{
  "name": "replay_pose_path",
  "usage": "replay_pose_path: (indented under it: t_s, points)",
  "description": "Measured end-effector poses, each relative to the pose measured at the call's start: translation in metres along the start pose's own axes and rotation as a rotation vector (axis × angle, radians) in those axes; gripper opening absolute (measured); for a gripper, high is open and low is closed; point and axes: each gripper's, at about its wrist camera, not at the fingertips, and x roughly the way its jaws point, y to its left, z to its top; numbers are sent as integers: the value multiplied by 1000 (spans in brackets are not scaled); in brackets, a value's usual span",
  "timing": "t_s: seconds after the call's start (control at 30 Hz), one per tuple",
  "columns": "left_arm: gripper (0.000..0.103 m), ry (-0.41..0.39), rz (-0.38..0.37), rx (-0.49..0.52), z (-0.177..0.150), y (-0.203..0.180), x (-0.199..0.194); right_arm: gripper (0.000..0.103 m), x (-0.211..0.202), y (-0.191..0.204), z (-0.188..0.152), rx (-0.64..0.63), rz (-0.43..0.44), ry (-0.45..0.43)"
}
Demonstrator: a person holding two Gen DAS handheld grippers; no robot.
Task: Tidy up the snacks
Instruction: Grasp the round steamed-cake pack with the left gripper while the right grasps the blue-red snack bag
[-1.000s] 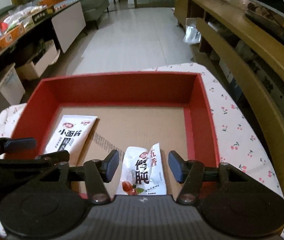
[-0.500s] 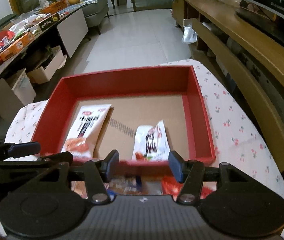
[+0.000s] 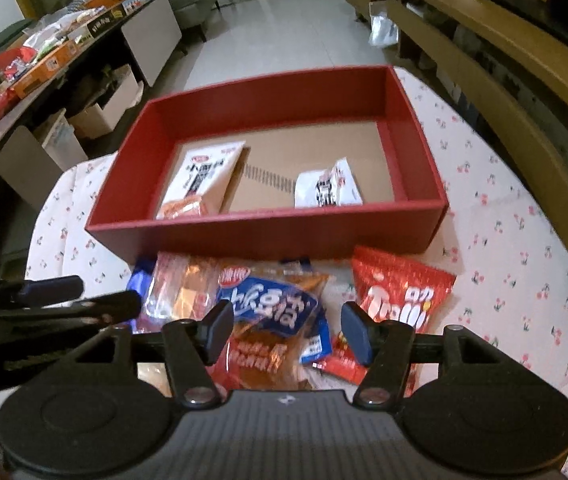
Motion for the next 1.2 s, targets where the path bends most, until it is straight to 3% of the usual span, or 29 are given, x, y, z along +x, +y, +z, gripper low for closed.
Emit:
replay_pose_path:
  t_s: [0.3,0.77,0.8,0.87,0.97,1.2]
  points:
    - [72,11,-13,-19,-9,11,-5,75,15,20,1,-11,27,47]
    - [79,52,-37,-35,-32,22,-10,86,47,33,-8,-121,-35,116]
    - [79,56,-42,-32,-34,21,-10,85,46,32,-8,-118,-29,114]
    - [82,60,-57,-22,-37,18,-12,69,42,29,-9,-125,-26,108]
    - [85,56,-75,1,-40,11,-13,56,36,23,-10,-133,-32,91]
    - [85,93,-51,107,-50,-18,3,46,22,13,-12,-107,1,62]
